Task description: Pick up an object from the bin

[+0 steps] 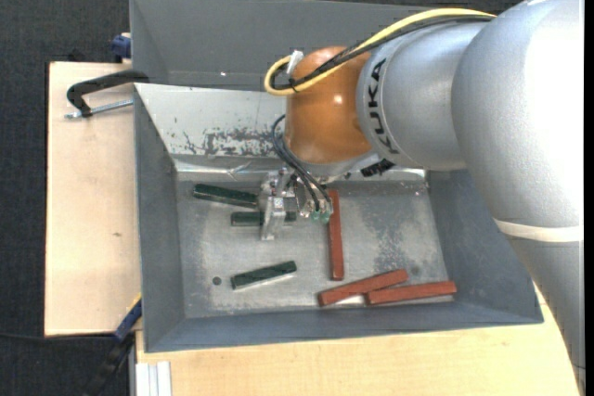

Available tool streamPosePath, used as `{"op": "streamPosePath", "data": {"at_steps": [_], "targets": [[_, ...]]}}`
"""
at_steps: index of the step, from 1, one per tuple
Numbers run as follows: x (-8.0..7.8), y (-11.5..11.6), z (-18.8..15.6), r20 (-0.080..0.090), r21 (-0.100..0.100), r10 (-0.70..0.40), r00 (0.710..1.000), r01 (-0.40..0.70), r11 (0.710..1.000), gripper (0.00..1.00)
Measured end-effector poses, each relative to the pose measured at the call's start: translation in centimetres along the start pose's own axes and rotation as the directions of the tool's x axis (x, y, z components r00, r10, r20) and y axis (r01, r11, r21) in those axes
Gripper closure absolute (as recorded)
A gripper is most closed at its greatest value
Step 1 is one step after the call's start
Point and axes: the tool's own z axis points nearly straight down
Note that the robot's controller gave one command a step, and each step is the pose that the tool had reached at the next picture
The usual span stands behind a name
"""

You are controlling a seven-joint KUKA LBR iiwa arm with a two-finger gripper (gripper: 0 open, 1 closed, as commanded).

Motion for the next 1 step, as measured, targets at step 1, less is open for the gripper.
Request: {"op": "streamPosePath", "data": {"at_steps": [1], "targets": [[-0.62,0.33,-1.92,-0.001,0.001,-0.035,0.999,0.035,0.999,1.0]]}}
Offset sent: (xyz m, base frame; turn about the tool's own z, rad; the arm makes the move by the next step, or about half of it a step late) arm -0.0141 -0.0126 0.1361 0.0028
